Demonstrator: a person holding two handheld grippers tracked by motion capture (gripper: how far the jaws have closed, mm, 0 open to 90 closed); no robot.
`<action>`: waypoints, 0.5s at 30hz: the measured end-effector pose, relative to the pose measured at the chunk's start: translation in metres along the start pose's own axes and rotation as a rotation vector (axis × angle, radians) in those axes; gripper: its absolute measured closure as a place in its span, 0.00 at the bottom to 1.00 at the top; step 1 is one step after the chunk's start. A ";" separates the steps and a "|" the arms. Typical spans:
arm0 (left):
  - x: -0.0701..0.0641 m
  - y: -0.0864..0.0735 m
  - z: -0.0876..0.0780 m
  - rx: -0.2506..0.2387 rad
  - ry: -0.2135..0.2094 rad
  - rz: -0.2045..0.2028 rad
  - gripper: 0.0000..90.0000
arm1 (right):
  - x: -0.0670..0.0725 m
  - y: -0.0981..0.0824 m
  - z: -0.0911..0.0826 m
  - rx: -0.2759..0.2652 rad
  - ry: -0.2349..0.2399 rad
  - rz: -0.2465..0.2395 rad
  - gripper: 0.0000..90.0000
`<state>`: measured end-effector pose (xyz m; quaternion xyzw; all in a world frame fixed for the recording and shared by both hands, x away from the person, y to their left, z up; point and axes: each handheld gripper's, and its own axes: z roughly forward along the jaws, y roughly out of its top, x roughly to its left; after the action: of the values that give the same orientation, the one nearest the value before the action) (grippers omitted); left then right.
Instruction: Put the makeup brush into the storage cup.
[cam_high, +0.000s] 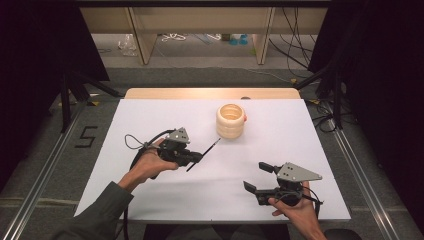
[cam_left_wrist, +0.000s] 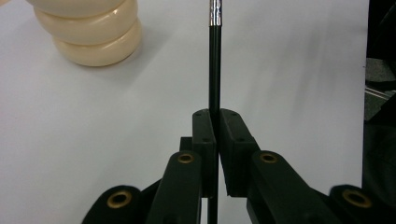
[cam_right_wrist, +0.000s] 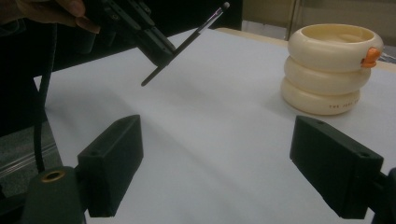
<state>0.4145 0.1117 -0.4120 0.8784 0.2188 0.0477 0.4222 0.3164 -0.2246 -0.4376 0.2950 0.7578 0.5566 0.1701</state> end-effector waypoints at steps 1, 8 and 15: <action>-0.001 -0.001 0.002 -0.017 -0.006 -0.008 0.94 | 0.000 0.000 0.000 -0.001 0.000 -0.001 0.20; -0.010 0.002 0.004 -0.068 -0.021 -0.014 0.94 | 0.001 0.001 -0.001 0.014 -0.002 -0.008 0.20; -0.014 0.002 0.005 -0.150 -0.004 -0.035 0.94 | 0.001 0.002 0.000 -0.010 0.004 -0.009 0.20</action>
<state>0.4041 0.1014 -0.4123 0.8405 0.2290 0.0548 0.4880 0.3157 -0.2232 -0.4361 0.2895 0.7566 0.5603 0.1728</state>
